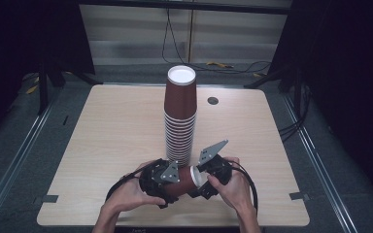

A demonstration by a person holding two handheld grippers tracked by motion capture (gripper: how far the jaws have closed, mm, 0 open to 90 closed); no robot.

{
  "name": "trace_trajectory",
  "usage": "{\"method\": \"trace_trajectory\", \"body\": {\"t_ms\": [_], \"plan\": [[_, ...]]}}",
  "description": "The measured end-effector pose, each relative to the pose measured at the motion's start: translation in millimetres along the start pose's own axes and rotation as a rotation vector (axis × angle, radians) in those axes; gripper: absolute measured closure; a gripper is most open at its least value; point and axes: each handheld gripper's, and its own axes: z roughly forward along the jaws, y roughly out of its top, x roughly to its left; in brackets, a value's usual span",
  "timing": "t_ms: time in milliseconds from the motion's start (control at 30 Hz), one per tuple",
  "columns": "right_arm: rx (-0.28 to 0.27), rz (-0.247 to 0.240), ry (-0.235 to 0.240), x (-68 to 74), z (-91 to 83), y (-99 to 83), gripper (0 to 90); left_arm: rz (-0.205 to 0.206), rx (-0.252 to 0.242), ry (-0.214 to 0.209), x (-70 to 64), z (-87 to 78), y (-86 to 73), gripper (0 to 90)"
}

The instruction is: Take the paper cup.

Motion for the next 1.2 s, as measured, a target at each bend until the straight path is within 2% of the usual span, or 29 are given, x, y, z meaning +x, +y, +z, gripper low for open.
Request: {"method": "trace_trajectory", "body": {"t_ms": [67, 133, 167, 200, 233, 300, 367, 467, 500, 533, 567, 667, 767, 867, 967, 1200], "plan": [[0.003, 0.013, -0.005, -0.3, 0.2, 0.8, 13.2, 0.006, 0.006, 0.001, -1.1, 1.3, 0.8, 13.4], [-0.002, 0.009, 0.002, -0.4, 1.1, 2.4, 13.4, 0.001, 0.005, -0.003, -2.4, 2.6, 1.6, 13.4], [0.007, 0.006, 0.001, -0.3, 1.2, 3.5, 13.3, 0.014, 0.014, -0.003, -2.4, 3.1, 2.3, 13.4], [0.01, 0.003, 0.001, 0.2, 1.8, 4.8, 13.3, 0.009, 0.015, 0.001, -3.2, 4.2, 2.7, 13.4], [0.016, -0.003, 0.003, 0.0, 2.4, 5.8, 13.2, 0.031, 0.038, 0.004, -2.4, 3.3, 3.7, 13.4], [0.025, 0.002, 0.003, -0.1, 3.5, 6.9, 12.8, 0.032, 0.045, 0.015, -2.9, 3.2, 4.5, 13.4], [0.017, -0.006, 0.01, -0.4, 4.0, 6.5, 13.1, 0.033, 0.044, 0.012, -3.6, 3.6, 4.3, 13.4], [0.033, -0.014, 0.006, -0.2, 5.3, 6.6, 13.2, 0.048, 0.059, 0.01, -3.4, 4.9, 5.0, 13.4], [0.039, -0.016, 0.01, 0.1, 5.5, 6.8, 13.8, 0.047, 0.052, 0.008, -3.8, 5.1, 5.3, 13.4], [0.048, -0.023, 0.01, 0.3, 6.4, 7.3, 13.0, 0.03, 0.038, 0.01, -5.9, 6.3, 5.8, 13.4], [0.058, -0.022, 0.012, 0.8, 7.2, 7.9, 13.6, 0.053, 0.052, 0.01, -4.8, 5.3, 7.1, 13.4], [0.063, -0.035, 0.015, 1.3, 9.4, 9.0, 13.2, 0.049, 0.058, 0.004, -5.3, 6.0, 8.3, 13.4], [0.087, -0.038, 0.022, 1.8, 12.3, 11.5, 13.5, 0.075, 0.072, 0.008, -5.8, 6.9, 9.9, 13.4], [0.092, -0.043, 0.039, 1.7, 14.3, 13.5, 13.7, 0.088, 0.072, 0.011, -7.4, 7.0, 10.0, 13.3], [0.089, -0.047, 0.063, 2.1, 13.8, 14.4, 16.7, 0.08, 0.054, 0.02, -8.5, 5.5, 8.6, 13.3], [0.101, -0.05, 0.074, 0.3, 12.8, 13.9, 16.7, 0.089, 0.034, 0.013, -8.7, 2.3, 7.2, 13.3]]}}
